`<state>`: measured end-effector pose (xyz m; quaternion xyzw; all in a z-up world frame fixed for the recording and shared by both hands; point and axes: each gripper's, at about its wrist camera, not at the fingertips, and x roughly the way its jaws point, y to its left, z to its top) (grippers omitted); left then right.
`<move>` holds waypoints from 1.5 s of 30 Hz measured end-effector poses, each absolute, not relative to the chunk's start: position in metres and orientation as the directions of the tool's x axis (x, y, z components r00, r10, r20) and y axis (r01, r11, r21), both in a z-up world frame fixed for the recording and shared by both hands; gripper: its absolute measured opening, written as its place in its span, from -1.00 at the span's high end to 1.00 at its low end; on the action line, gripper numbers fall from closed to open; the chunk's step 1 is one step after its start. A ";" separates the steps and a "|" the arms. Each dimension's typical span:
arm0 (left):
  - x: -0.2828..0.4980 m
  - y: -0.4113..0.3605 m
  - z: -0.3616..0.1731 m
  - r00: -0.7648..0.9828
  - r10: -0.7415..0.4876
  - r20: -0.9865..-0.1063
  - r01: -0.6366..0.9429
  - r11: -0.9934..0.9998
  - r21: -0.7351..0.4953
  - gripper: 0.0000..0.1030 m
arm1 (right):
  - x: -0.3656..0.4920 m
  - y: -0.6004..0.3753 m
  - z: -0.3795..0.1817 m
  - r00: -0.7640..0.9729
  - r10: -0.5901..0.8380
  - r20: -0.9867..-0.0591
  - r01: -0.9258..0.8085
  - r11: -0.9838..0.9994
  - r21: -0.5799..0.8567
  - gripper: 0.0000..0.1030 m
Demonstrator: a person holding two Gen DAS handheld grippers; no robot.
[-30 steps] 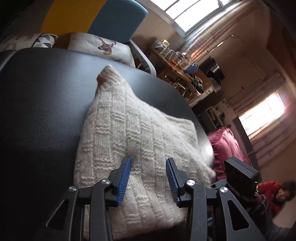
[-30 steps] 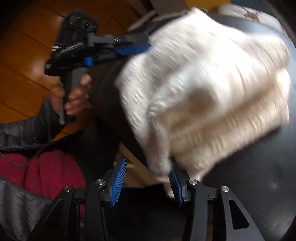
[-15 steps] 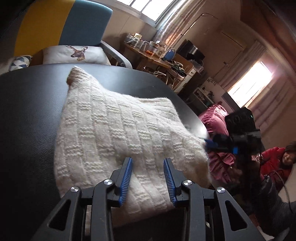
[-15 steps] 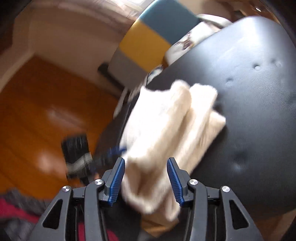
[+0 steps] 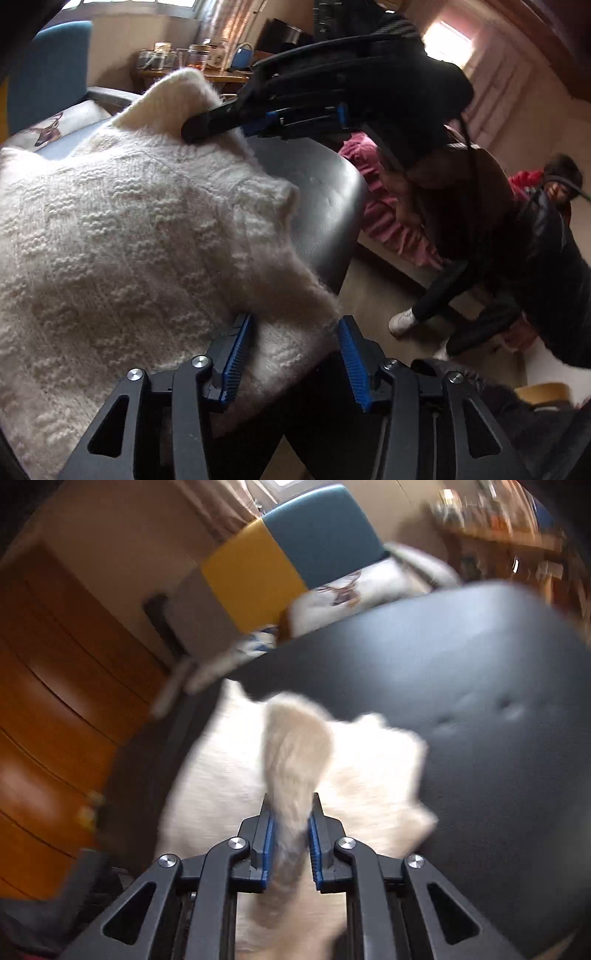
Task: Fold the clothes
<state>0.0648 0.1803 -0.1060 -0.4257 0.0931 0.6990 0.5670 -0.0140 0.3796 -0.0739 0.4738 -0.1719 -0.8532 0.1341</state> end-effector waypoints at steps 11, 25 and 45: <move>0.029 0.163 -0.060 0.080 0.841 -0.535 -0.751 -0.302 -0.587 0.03 | 0.004 0.422 -0.141 -0.505 -0.529 -0.682 0.016 -0.795 0.606 0.66; 0.047 0.245 -0.087 0.041 0.744 -0.667 -0.848 -0.327 -0.417 -0.10 | 0.010 0.433 -0.136 -0.500 -0.569 -0.653 0.049 -0.771 0.634 0.67; 0.014 0.097 -0.077 -0.261 0.737 -0.624 -0.718 -0.580 -0.385 -0.31 | 0.002 0.337 -0.057 -0.636 -0.304 -0.709 0.236 -0.952 0.196 0.46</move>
